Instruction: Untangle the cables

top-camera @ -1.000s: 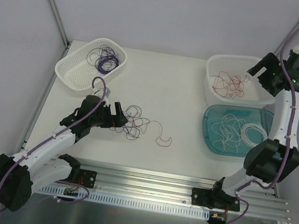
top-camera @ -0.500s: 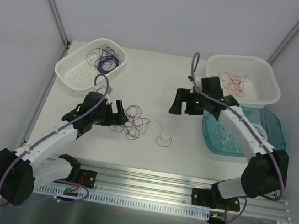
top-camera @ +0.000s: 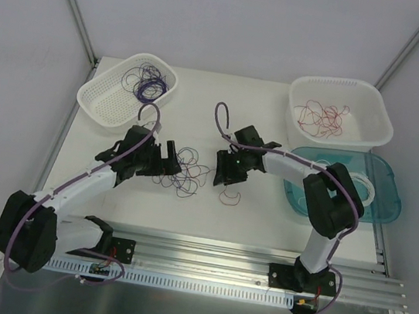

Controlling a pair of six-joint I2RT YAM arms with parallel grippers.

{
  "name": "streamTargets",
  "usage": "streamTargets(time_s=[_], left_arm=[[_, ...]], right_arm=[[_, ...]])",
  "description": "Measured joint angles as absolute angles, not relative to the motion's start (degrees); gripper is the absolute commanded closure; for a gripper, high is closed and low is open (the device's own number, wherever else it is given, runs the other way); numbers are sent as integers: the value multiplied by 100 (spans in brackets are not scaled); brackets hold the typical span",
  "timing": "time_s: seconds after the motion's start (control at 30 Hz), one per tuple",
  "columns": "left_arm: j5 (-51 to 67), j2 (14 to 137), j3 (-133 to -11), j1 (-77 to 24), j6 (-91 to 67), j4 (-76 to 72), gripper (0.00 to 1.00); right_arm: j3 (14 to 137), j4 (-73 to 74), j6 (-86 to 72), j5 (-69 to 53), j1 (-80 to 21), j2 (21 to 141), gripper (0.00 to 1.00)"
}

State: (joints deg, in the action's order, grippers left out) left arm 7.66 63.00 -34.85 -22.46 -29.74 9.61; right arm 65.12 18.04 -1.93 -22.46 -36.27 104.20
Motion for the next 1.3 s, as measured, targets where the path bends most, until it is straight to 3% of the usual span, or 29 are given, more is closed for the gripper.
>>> streamTargets(time_s=[0.03, 0.07, 0.17, 0.3, 0.47, 0.77, 1.0, 1.3], left_arm=[[775, 6429, -3542, -2246, -2993, 965, 1], [781, 6536, -3597, -2244, -3006, 972, 1], [827, 7022, -3833, -2246, -3052, 972, 1], [836, 7699, -4158, -2246, -3081, 969, 3], [746, 8517, -4506, -2246, -3107, 934, 13], [563, 9161, -4915, -2244, -3223, 897, 29], [502, 9170, -4915, -2239, -3221, 899, 31], [414, 9155, -4915, -2099, -3218, 961, 30]], right_arm=[[6512, 1782, -200, -2237, -3645, 10453, 58], [6512, 1765, -217, -2235, -3662, 10462, 71], [6512, 1730, -209, -2217, -3688, 10442, 99], [6508, 1935, -119, -2147, -3708, 10184, 99], [6729, 2744, 311, -2099, -3708, 9312, 99], [8711, 4792, 1601, -2040, -3607, 8034, 99], [10178, 5625, 2027, -2285, -2403, 7218, 99], [10744, 4748, 1800, -2410, -1347, 5808, 99]])
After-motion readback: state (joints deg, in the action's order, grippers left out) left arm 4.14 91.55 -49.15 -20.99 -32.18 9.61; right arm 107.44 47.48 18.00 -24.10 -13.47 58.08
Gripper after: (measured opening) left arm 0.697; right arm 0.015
